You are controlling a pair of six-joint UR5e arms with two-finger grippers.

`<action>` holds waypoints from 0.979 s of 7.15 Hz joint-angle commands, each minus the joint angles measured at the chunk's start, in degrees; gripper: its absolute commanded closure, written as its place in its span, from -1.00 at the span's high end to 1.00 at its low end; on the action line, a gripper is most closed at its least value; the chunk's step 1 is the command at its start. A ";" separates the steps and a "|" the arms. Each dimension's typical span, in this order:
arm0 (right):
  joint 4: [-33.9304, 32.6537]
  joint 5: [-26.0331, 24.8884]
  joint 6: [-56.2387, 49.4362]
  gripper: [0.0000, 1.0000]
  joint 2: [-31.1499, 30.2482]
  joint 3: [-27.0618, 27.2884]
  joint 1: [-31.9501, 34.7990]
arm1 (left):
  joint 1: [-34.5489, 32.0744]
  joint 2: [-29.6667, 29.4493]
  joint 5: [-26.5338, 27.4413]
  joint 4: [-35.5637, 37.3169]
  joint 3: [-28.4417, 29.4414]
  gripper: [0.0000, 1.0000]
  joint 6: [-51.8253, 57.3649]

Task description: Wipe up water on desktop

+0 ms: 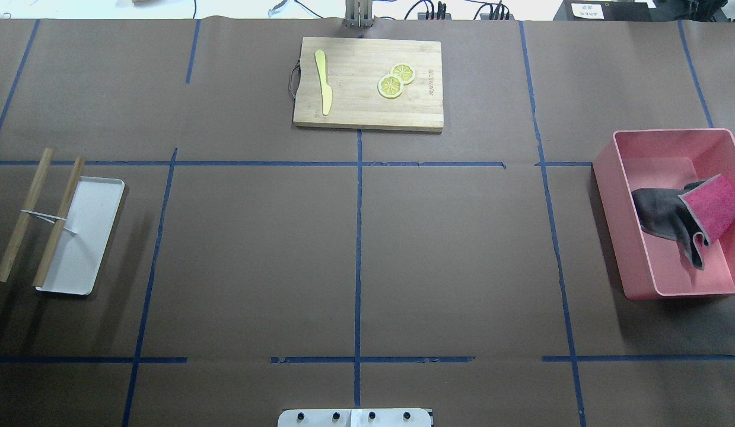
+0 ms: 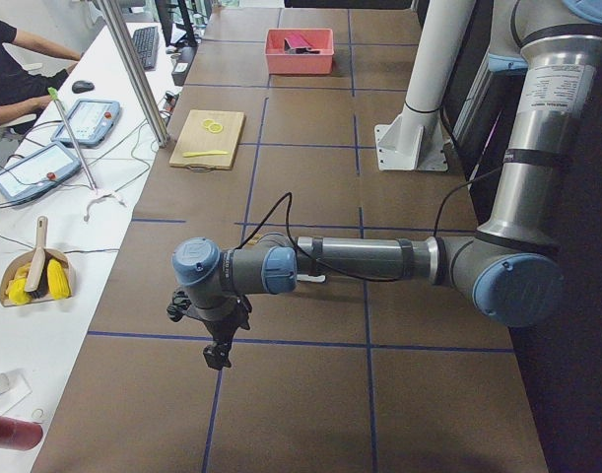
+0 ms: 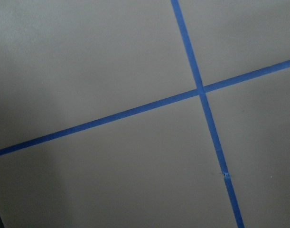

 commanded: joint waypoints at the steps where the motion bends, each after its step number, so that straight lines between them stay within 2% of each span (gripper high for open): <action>1: 7.37 -0.02 -0.05 1.00 -3.26 -2.11 1.17 | -0.18 0.95 -4.04 0.52 0.33 1.00 -1.09; 3: 13.02 2.86 -0.32 1.00 -6.78 -4.66 4.41 | -2.80 2.35 -5.84 0.79 -0.81 1.00 -2.06; 5: 13.22 3.85 -2.32 1.00 -10.20 -5.54 6.17 | -2.81 2.27 -5.84 0.96 -3.26 1.00 -8.18; 7: 13.31 3.85 -7.51 1.00 -13.02 -8.26 8.45 | -2.81 3.66 -6.01 0.62 -5.03 1.00 -9.36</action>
